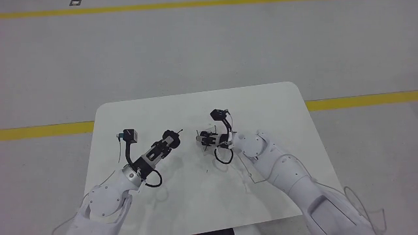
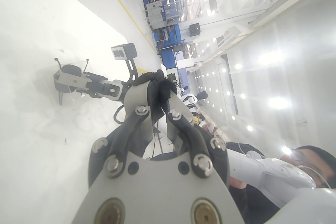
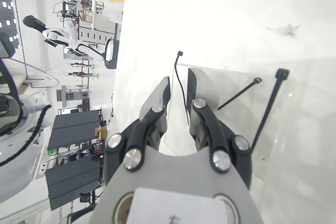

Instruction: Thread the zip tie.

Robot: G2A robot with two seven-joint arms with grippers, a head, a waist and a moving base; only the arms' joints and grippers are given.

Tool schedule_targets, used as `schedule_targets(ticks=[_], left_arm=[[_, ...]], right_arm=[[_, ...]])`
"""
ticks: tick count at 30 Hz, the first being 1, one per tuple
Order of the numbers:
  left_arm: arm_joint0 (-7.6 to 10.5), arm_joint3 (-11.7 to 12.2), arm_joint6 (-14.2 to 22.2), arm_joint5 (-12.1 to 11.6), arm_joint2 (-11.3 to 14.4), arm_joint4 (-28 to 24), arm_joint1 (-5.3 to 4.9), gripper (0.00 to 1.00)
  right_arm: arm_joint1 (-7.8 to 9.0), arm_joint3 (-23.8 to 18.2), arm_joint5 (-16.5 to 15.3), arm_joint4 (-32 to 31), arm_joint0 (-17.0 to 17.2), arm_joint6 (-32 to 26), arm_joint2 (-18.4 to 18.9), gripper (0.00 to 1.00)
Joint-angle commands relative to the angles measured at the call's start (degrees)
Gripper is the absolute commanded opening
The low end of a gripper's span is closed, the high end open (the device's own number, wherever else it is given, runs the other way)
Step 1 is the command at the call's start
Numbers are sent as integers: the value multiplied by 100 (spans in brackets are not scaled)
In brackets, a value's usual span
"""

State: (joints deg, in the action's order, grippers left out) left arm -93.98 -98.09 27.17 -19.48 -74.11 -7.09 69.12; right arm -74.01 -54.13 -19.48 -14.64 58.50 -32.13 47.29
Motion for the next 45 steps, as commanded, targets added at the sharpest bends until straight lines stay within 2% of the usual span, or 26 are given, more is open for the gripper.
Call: schedule_targets(ticks=[1, 13, 18, 21, 32, 34, 37, 42, 45], left_arm=[[0, 0, 0, 0, 0, 0, 0, 0], [0, 0, 0, 0, 0, 0, 0, 0], [0, 0, 0, 0, 0, 0, 0, 0], [0, 0, 0, 0, 0, 0, 0, 0], [0, 0, 0, 0, 0, 0, 0, 0], [0, 0, 0, 0, 0, 0, 0, 0], [0, 0, 0, 0, 0, 0, 0, 0], [0, 0, 0, 0, 0, 0, 0, 0], [0, 0, 0, 0, 0, 0, 0, 0]], right_arm=[[9, -23, 0, 2, 16, -9, 13, 12], [35, -86, 0, 45, 58, -48, 47, 18], [34, -79, 0, 58, 56, -48, 44, 12], [33, -75, 0, 62, 52, -41, 42, 0], [42, -130, 0, 59, 70, -4, 48, 0], [47, -148, 0, 56, 77, -3, 51, 4], [55, -171, 0, 56, 88, -3, 58, 5], [69, -212, 0, 58, 110, 10, 70, 4], [78, -230, 0, 50, 123, 10, 72, 0]])
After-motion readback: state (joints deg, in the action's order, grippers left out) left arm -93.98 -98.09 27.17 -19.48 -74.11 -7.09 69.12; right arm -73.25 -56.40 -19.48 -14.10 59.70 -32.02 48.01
